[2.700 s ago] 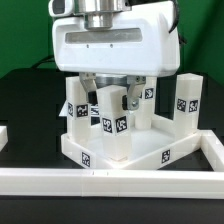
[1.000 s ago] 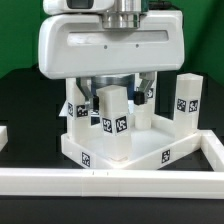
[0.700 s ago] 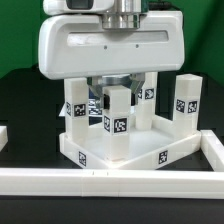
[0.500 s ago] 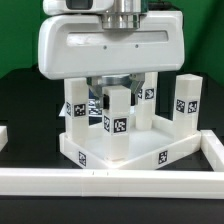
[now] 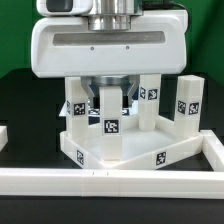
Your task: Assemble desk
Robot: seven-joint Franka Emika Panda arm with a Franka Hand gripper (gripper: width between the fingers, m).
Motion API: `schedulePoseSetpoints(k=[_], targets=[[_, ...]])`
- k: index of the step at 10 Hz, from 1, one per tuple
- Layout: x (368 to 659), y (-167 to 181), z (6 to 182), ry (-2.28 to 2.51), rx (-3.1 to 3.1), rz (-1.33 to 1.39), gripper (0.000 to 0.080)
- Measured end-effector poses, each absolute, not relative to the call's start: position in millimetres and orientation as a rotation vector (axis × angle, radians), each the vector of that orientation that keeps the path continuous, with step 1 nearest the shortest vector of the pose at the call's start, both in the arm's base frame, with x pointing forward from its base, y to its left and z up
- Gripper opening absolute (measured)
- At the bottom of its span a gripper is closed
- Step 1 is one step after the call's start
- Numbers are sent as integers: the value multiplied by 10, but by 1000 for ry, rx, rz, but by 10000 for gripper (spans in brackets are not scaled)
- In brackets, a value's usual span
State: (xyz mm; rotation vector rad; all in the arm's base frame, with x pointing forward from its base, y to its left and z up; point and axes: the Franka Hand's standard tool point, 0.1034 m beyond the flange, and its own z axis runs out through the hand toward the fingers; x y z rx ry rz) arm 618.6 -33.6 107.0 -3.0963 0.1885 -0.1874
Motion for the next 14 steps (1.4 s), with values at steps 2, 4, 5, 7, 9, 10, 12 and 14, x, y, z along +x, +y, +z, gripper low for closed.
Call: schedulePoseSetpoints(k=[2, 4, 5, 7, 9, 10, 12, 14], targets=[[6185, -301, 1066, 608, -3023, -175, 291], [6186, -233, 1060, 918, -2930, -161, 291], [6192, -196, 1057, 1070, -2872, -153, 291], [6210, -153, 1055, 1305, -2762, -143, 291], [6211, -144, 1055, 1368, -2727, -139, 291], [6211, -144, 1055, 1353, -2735, -140, 291], [6213, -148, 1058, 1247, -2788, -147, 362], [6217, -137, 1070, 970, -2908, -162, 557]])
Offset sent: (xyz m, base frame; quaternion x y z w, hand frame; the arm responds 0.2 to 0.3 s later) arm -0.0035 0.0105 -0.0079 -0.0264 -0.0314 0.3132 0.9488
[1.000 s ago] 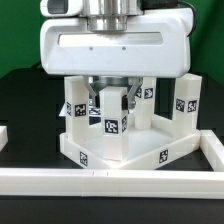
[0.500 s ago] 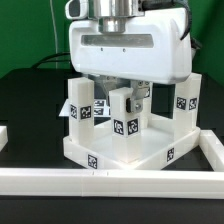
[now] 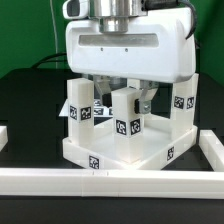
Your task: Assemble desk
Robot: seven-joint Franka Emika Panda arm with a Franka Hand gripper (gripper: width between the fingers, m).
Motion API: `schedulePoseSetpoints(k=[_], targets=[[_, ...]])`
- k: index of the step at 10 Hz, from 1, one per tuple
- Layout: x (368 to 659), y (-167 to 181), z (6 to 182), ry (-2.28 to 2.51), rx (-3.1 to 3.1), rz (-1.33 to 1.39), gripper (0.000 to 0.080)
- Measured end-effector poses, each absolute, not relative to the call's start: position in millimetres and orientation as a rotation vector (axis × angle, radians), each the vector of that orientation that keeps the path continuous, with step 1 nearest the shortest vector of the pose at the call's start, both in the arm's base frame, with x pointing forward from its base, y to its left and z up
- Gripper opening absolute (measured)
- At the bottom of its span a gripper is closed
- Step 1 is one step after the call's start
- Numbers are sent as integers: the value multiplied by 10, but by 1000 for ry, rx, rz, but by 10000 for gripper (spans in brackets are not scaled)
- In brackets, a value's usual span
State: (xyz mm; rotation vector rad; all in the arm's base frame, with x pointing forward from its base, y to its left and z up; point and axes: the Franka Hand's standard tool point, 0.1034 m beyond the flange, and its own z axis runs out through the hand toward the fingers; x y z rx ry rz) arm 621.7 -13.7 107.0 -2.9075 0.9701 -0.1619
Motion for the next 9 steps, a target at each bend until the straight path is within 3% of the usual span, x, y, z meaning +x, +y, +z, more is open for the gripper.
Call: schedulePoseSetpoints(k=[1, 2, 9], targets=[[6220, -123, 1075, 853, -2947, -167, 629], [6220, -107, 1074, 762, -2974, -170, 645], [6215, -64, 1084, -269, -3117, -189, 649]])
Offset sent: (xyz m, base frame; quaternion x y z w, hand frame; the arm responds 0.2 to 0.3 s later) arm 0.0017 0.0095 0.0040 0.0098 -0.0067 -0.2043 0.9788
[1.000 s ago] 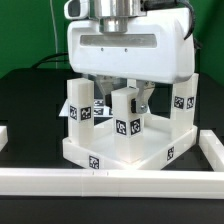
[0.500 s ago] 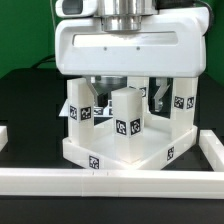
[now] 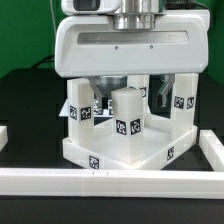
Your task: Assemble desk
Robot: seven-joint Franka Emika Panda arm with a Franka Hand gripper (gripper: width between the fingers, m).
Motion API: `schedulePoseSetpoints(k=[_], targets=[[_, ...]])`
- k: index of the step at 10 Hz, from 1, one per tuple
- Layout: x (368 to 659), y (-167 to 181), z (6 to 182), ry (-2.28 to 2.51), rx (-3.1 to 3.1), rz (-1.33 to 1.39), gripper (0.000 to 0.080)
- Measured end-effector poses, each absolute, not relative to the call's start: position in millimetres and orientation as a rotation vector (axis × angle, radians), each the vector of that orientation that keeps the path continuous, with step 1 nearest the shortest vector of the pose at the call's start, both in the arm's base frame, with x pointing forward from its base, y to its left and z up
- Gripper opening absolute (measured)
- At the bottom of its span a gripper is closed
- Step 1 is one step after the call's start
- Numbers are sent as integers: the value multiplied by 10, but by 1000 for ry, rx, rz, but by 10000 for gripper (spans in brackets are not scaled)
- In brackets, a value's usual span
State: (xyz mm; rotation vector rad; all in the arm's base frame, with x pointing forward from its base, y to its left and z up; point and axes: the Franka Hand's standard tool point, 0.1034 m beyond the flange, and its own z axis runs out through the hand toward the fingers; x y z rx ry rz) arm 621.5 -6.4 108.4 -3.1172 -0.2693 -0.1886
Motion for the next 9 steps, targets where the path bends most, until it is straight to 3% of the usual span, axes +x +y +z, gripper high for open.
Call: schedulePoseSetpoints(k=[4, 7, 8, 9], targets=[[6201, -150, 1073, -834, -3048, -178, 649], [6201, -139, 1072, -888, -3035, -178, 611], [6201, -144, 1071, -881, -3037, -177, 443], [6200, -144, 1070, -853, -3043, -178, 443]])
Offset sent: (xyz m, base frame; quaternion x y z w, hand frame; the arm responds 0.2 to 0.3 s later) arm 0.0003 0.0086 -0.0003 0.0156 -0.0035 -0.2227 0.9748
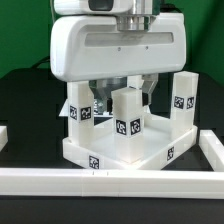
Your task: Assemble desk
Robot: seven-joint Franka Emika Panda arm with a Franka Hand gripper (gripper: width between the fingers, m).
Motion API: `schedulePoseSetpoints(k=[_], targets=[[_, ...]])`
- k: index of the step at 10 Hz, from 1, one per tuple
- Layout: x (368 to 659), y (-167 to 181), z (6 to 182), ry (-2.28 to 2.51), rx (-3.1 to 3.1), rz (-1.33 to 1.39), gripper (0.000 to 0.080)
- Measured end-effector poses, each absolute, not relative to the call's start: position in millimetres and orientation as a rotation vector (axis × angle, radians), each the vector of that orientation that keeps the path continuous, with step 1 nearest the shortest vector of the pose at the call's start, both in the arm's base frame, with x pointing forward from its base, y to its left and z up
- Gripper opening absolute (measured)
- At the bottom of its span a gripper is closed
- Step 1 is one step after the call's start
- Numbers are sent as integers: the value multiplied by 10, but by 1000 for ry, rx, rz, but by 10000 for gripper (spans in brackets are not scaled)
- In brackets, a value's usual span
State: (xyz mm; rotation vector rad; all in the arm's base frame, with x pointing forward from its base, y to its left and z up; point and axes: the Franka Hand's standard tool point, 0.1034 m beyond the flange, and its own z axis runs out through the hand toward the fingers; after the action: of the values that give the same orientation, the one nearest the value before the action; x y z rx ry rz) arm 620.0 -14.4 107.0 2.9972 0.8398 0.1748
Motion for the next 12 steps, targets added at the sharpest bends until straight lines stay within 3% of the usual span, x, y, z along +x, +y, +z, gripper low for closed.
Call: schedulePoseSetpoints(k=[1, 2, 12], targets=[[6199, -148, 1067, 839, 2998, 174, 305], [6199, -148, 1066, 809, 3007, 175, 288], [6231, -212, 1045, -815, 3067, 160, 289]])
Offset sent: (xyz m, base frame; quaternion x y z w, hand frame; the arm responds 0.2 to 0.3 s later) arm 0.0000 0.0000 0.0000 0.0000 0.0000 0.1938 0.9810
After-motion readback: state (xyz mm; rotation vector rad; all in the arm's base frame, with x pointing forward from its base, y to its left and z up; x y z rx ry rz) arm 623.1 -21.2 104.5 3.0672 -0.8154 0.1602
